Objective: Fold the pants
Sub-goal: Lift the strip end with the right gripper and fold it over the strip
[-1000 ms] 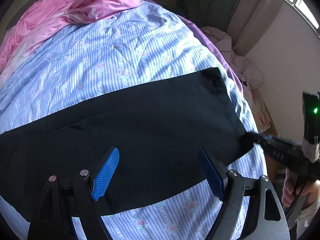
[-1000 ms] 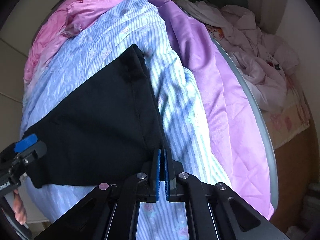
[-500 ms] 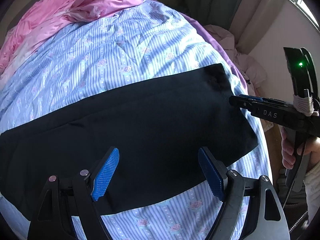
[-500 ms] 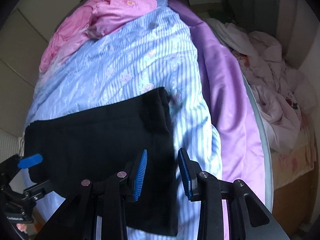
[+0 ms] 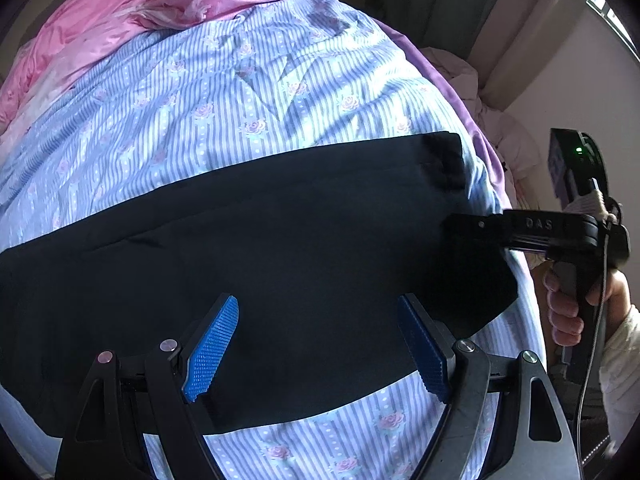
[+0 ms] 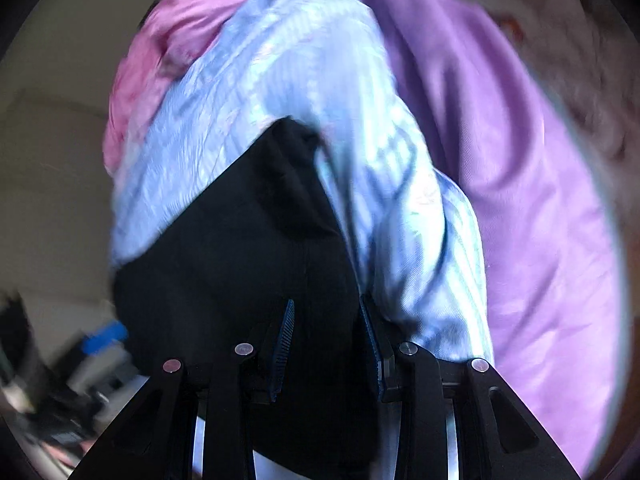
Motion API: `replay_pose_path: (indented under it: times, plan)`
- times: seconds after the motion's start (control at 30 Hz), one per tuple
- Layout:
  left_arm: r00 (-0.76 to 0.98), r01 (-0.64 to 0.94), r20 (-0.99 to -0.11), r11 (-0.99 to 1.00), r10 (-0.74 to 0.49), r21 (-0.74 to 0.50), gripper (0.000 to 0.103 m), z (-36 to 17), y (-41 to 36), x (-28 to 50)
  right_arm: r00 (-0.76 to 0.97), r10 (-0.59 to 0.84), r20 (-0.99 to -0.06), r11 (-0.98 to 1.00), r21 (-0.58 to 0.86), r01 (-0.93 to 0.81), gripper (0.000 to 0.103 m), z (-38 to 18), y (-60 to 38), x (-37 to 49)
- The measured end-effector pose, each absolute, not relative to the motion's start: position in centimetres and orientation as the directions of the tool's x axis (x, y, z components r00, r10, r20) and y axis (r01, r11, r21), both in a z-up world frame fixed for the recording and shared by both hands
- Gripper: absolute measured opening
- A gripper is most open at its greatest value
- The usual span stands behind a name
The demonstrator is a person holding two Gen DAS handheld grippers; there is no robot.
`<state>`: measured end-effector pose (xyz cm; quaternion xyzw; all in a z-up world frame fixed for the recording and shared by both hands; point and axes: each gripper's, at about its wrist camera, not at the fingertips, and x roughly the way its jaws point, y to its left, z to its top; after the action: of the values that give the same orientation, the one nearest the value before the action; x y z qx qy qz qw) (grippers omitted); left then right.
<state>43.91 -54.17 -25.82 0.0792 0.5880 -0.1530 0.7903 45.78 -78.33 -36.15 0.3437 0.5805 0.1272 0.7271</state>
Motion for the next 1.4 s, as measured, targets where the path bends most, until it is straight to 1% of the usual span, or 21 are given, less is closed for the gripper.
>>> replay_pose_path:
  times: [0.17, 0.2, 0.27, 0.37, 0.43, 0.57, 0.8, 0.87, 0.97, 1.03, 1.1, 1.2, 1.3, 1.4]
  plan:
    - [0.266, 0.338, -0.951, 0.939, -0.154, -0.057, 0.081, -25.9, -54.6, 44.2, 0.315, 0.586, -0.746, 0.724, 0.657, 0.211, 0.034, -36.9, -78.0, 45.6]
    - [0.269, 0.336, -0.951, 0.94, -0.151, -0.054, 0.081, -25.9, -54.7, 44.3, 0.32, 0.578, -0.751, 0.722, 0.653, 0.228, 0.031, -36.7, -78.0, 45.5]
    - [0.27, 0.327, -0.952, 0.944, -0.143, -0.049, 0.081, -26.2, -54.6, 44.7, 0.329, 0.573, -0.751, 0.717, 0.653, 0.242, 0.019, -36.3, -78.2, 45.1]
    - [0.266, 0.3, -0.953, 0.952, -0.143, -0.059, 0.081, -26.4, -54.2, 45.5, 0.359, 0.54, -0.762, 0.737, 0.633, 0.237, 0.014, -34.4, -78.2, 44.5]
    - [0.274, 0.288, -0.951, 0.956, -0.142, -0.06, 0.081, -26.3, -53.8, 45.9, 0.392, 0.51, -0.766, 0.752, 0.618, 0.231, 0.014, -32.6, -77.7, 44.2]
    - [0.294, 0.279, -0.946, 0.959, -0.137, -0.052, 0.081, -25.7, -53.2, 46.1, 0.429, 0.375, -0.822, 0.852, 0.488, 0.189, 0.012, -28.1, -75.3, 43.6]
    - [0.323, 0.243, -0.937, 0.968, -0.137, -0.058, 0.08, -23.8, -51.1, 46.0, 0.487, 0.196, -0.851, 0.948, 0.292, 0.129, 0.01, -20.8, -70.8, 43.1]
    - [0.331, 0.217, -0.934, 0.974, -0.133, -0.062, 0.08, -22.8, -49.8, 45.9, 0.5, 0.144, -0.854, 0.967, 0.23, 0.114, 0.008, -18.7, -69.4, 42.9]
    - [0.356, 0.184, -0.928, 0.982, -0.109, -0.045, 0.08, -20.7, -47.1, 45.5, 0.539, 0.135, -0.831, 0.975, 0.208, 0.077, 0.008, -15.0, -66.8, 42.7]
    - [0.375, 0.156, -0.924, 0.988, -0.076, -0.018, 0.08, -19.2, -45.0, 45.2, 0.551, 0.115, -0.827, 0.984, 0.169, 0.049, 0.008, -13.4, -65.1, 42.5]
    - [0.395, 0.127, -0.916, 0.992, -0.068, -0.019, 0.08, -17.7, -42.7, 44.9, 0.556, 0.112, -0.824, 0.989, 0.148, 0.02, 0.008, -11.9, -62.8, 42.7]
    - [0.425, 0.083, -0.904, 0.996, -0.051, -0.017, 0.08, -15.6, -38.8, 44.2, 0.559, 0.148, -0.816, 0.986, 0.162, -0.025, 0.008, -10.4, -59.4, 43.0]
    - [0.454, 0.034, -0.89, 0.999, -0.031, -0.017, 0.08, -14.1, -34.8, 43.3, 0.564, 0.157, -0.811, 0.988, 0.134, -0.083, 0.008, -9.4, -55.1, 43.2]
    - [0.464, -0.007, -0.885, 0.999, -0.038, -0.046, 0.08, -13.1, -30.8, 42.4, 0.555, 0.167, -0.815, 0.985, 0.115, -0.128, 0.008, -9.3, -50.8, 43.6]
